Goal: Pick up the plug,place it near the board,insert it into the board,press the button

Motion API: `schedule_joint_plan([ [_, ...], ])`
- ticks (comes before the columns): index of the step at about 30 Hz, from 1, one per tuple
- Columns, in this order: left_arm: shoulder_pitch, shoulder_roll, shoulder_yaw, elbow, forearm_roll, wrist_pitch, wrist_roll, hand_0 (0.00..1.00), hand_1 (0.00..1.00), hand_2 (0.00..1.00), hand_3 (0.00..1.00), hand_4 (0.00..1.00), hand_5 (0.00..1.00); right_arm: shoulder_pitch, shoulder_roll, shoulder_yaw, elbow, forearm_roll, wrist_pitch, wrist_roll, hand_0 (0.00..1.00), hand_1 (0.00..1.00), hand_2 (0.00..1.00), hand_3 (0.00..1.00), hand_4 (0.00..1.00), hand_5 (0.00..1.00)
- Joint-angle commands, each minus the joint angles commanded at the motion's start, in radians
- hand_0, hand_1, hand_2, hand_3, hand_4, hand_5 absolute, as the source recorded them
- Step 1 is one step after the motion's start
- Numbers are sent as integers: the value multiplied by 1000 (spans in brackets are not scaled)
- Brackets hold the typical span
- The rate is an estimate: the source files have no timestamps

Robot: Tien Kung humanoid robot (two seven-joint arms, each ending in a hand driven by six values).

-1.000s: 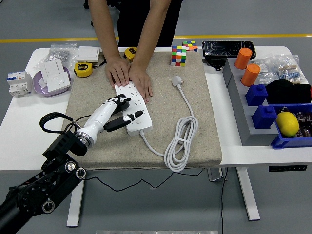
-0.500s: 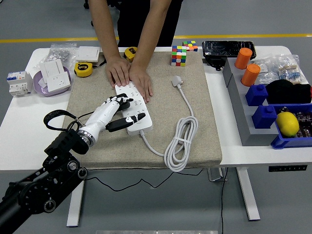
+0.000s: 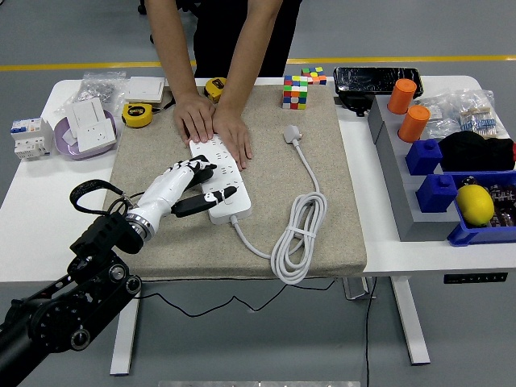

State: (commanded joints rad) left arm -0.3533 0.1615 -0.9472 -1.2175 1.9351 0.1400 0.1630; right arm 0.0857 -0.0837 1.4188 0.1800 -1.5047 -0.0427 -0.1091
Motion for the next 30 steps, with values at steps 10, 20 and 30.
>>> schedule_joint_plan([
  [10,-1,12,-20,-42,136,12,39,998,995,911,866,998,998,-2,0,-2,0,1,0,0,621,584,618,538,876,607],
  [20,-12,21,-24,0,273,-25,98,998,998,928,858,998,998,0,-1,-4,0,4,0,0,621,584,618,538,877,608],
  [30,-36,15,24,9,257,-33,94,998,998,925,856,998,998,4,-3,-4,0,7,0,0,621,583,618,539,877,608],
])
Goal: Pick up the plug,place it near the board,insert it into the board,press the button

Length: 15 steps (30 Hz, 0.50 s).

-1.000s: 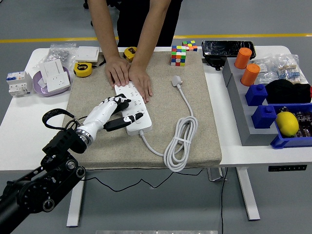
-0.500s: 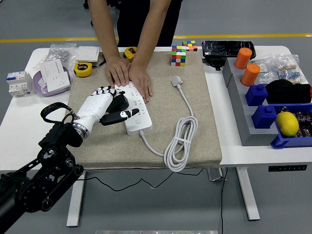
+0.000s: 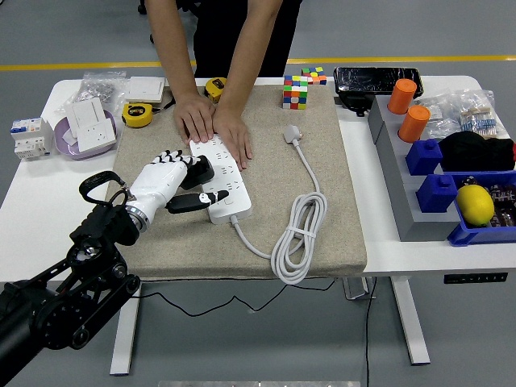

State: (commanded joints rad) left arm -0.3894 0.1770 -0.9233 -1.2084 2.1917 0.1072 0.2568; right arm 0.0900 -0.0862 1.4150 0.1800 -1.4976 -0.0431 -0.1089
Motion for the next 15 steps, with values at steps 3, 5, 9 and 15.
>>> schedule_joint_plan([
  [3,-9,-1,10,4,0,-2,0,998,998,925,856,998,998,0,0,-1,0,1,0,0,621,583,618,539,877,608],
  [5,-13,-1,15,4,1,-2,0,998,998,924,856,998,998,0,0,0,0,0,0,0,621,583,618,539,878,608],
  [9,-27,-3,18,9,6,-5,1,998,998,929,856,998,998,-1,0,0,0,-1,0,-1,621,583,618,539,878,608],
  [15,-45,-5,23,23,8,-15,1,998,998,929,856,998,998,2,-2,-1,0,-1,0,0,623,583,618,539,878,608],
])
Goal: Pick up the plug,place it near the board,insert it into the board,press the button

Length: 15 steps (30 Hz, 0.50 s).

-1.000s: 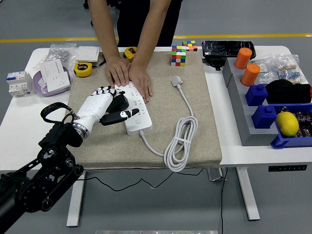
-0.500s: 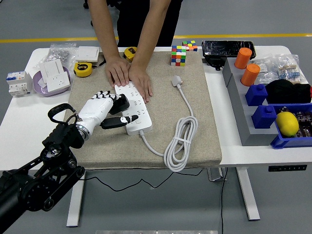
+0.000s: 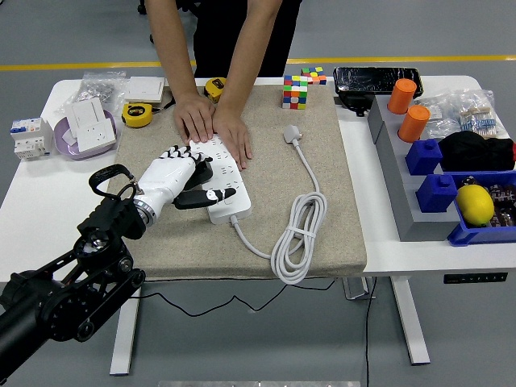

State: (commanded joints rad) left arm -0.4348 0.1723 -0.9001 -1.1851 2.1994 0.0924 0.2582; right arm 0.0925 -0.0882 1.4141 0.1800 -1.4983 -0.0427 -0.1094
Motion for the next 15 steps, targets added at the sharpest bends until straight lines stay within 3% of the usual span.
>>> schedule_joint_plan([
  [5,11,0,-17,-23,7,6,-2,998,998,930,855,998,998,-1,1,4,0,-1,0,0,623,584,618,539,878,608],
  [11,59,14,-55,-68,8,18,-6,998,998,928,856,998,998,-6,3,8,0,-5,0,0,623,584,618,539,878,608],
  [15,78,25,-64,-59,2,20,-6,998,998,929,855,998,998,-8,3,8,0,-5,0,0,623,583,618,539,878,607],
])
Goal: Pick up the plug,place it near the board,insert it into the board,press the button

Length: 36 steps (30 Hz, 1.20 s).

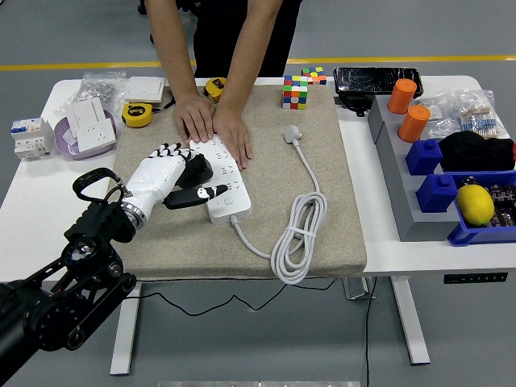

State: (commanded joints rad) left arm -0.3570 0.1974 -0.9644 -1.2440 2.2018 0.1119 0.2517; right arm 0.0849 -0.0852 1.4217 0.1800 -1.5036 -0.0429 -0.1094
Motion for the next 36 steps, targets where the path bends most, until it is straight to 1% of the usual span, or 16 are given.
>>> schedule_joint_plan([
  [5,3,7,12,24,-9,-2,-2,998,998,929,855,998,998,2,-1,-5,0,4,0,2,623,583,618,539,878,607],
  [9,-7,1,27,46,-12,-2,-5,998,998,928,857,998,998,2,-2,-7,0,5,0,1,624,583,618,539,878,607],
  [24,-62,-7,93,61,-17,-7,-6,998,998,926,855,998,998,3,-3,-10,0,6,0,1,624,584,618,539,878,607],
  [31,-67,-7,81,47,1,-5,-4,998,998,926,856,998,998,3,-5,-6,0,4,0,-1,623,583,618,539,878,608],
  [34,-68,-5,74,24,10,-7,-1,998,998,926,857,998,998,4,-5,-5,0,4,0,-2,623,584,618,539,878,607],
  [36,-65,-2,75,-5,12,-8,2,998,998,926,857,998,998,5,-5,-8,0,8,0,0,623,584,618,539,878,607],
])
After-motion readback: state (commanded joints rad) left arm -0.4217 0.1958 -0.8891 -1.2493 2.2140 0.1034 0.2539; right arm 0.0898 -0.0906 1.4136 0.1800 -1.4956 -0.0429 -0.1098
